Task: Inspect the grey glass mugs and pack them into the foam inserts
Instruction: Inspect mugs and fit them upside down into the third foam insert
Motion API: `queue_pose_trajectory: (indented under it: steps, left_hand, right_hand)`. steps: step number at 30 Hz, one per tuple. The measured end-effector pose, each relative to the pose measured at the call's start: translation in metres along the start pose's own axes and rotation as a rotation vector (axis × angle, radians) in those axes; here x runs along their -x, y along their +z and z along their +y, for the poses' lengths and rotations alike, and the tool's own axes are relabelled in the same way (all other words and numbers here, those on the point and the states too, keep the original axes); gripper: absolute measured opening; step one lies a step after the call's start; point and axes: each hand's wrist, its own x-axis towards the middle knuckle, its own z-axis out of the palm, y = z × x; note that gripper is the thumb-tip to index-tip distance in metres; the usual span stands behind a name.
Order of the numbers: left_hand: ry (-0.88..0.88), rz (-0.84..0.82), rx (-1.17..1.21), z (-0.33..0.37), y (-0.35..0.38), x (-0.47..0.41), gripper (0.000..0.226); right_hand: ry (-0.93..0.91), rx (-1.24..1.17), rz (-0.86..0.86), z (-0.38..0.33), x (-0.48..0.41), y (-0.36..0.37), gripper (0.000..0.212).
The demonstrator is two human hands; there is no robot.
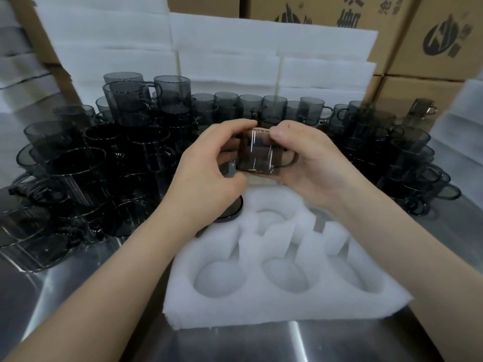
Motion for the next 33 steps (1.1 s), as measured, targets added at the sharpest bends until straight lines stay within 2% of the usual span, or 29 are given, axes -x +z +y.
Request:
queue_pose_trajectory:
  steps: [2,4,6,10,12,21,28,33]
  left_hand:
    - [-0.036,0.005,0.029,0.0,0.0,-0.001,0.069]
    - [-0.071,0.027,0.017,-0.001,0.0,-0.003,0.073]
    - [-0.123,0.053,-0.016,-0.004,-0.002,-0.004,0.071]
    - [-0.21,0.056,-0.14,-0.006,-0.003,-0.005,0.049]
    - [-0.225,0.055,-0.216,-0.004,-0.002,-0.004,0.039]
    - [-0.272,0.077,-0.296,-0.001,-0.002,-0.005,0.034]
    - [-0.259,0.053,-0.305,0.001,-0.001,-0.005,0.034]
    - [-0.261,0.038,-0.307,0.0,-0.001,-0.005,0.034]
  right_hand:
    - [0.017,0.032,-0.002,-0.001,0.002,-0.001,0.006]
    - [0.051,0.095,0.007,-0.004,0.004,-0.004,0.032]
    - [0.02,0.286,-0.005,-0.009,0.008,-0.002,0.043]
    - [-0.148,0.776,-0.105,-0.018,0.018,0.008,0.027]
    - [-0.174,0.906,-0.136,-0.019,0.02,0.011,0.023]
    - [-0.183,1.074,-0.172,-0.021,0.024,0.014,0.018]
    - [-0.044,1.169,-0.275,-0.014,0.022,0.017,0.019]
    - [0.19,1.331,-0.402,-0.015,0.022,0.018,0.04]
